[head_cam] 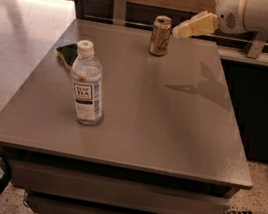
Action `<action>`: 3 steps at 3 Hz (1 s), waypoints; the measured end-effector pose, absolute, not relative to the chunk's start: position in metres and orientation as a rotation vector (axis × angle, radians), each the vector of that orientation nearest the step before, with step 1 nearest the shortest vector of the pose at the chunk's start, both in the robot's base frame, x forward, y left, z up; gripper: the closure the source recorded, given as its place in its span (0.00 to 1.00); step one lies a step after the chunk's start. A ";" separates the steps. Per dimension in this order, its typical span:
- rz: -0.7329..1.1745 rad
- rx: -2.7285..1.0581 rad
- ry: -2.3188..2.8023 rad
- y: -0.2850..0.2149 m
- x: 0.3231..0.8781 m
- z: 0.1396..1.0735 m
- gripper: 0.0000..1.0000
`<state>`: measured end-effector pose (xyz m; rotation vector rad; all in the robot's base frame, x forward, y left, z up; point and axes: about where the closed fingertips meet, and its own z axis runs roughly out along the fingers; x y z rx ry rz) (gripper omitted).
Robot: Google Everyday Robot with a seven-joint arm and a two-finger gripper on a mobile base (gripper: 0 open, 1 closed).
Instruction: Knock orange can over
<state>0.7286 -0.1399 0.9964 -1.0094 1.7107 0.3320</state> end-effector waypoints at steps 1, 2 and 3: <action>0.359 -0.966 1.703 -0.123 0.766 0.983 0.00; 0.414 -0.929 1.676 -0.108 0.798 0.968 0.00; 0.460 -0.909 1.648 -0.098 0.818 0.956 0.00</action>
Offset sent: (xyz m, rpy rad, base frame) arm 0.0896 0.0301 -0.0334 0.1378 -0.0080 -0.0209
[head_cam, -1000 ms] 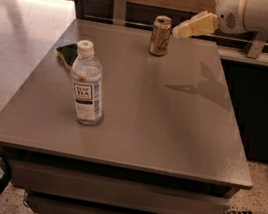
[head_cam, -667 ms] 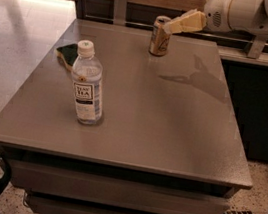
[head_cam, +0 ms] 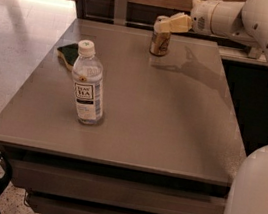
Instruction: Knock orange can over
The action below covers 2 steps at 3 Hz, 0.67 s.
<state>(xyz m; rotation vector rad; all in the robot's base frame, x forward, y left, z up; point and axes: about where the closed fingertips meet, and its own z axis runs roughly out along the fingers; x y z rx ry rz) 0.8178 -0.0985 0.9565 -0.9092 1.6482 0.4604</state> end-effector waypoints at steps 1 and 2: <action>0.463 -0.905 1.646 -0.099 0.820 0.955 0.00; 0.477 -0.897 1.652 -0.094 0.831 0.947 0.00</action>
Offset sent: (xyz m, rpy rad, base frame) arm 0.0367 0.0044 -0.0202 0.0330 0.0249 -0.0083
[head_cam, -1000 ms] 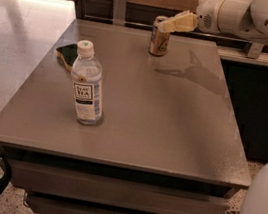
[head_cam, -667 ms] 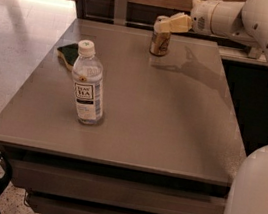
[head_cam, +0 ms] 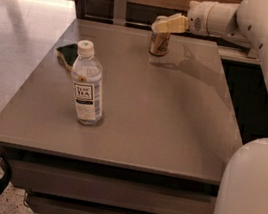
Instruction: Knock orange can over
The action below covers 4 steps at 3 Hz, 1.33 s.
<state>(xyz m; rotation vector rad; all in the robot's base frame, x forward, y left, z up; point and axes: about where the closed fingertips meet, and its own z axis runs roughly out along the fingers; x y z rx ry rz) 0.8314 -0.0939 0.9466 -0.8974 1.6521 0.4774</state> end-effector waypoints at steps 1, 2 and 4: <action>0.494 -0.889 1.671 -0.085 0.849 0.931 0.00; 0.509 -0.867 1.683 -0.082 0.857 0.917 0.00; 0.616 -0.820 1.669 -0.074 0.856 0.884 0.04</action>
Offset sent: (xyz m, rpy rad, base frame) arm 0.0313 0.0092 -0.0468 0.0409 0.0601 -0.0298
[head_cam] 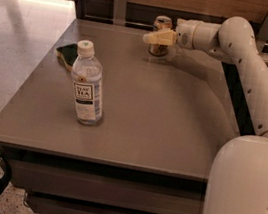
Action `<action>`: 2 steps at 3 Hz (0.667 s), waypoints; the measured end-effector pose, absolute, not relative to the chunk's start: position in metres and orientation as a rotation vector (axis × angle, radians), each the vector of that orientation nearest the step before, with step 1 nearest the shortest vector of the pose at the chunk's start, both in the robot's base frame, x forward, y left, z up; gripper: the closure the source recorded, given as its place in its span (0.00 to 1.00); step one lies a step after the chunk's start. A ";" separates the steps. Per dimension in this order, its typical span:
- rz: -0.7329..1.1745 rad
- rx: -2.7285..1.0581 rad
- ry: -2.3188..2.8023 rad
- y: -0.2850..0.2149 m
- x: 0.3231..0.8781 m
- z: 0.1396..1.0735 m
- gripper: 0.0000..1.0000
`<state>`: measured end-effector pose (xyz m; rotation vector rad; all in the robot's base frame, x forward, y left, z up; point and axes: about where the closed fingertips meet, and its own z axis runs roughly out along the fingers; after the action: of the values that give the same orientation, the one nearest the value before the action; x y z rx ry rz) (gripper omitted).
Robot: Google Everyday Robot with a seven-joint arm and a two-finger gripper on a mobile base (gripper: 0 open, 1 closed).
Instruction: Knock orange can over
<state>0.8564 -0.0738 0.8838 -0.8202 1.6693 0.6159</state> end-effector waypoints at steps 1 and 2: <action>0.663 -0.815 1.649 -0.070 0.852 0.877 0.25; 0.669 -0.818 1.648 -0.066 0.852 0.876 0.49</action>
Offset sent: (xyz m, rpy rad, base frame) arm -0.0041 0.0037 -0.0061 0.0346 0.0037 0.0235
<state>0.8522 -0.0659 0.8761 -0.8181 1.6481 0.6695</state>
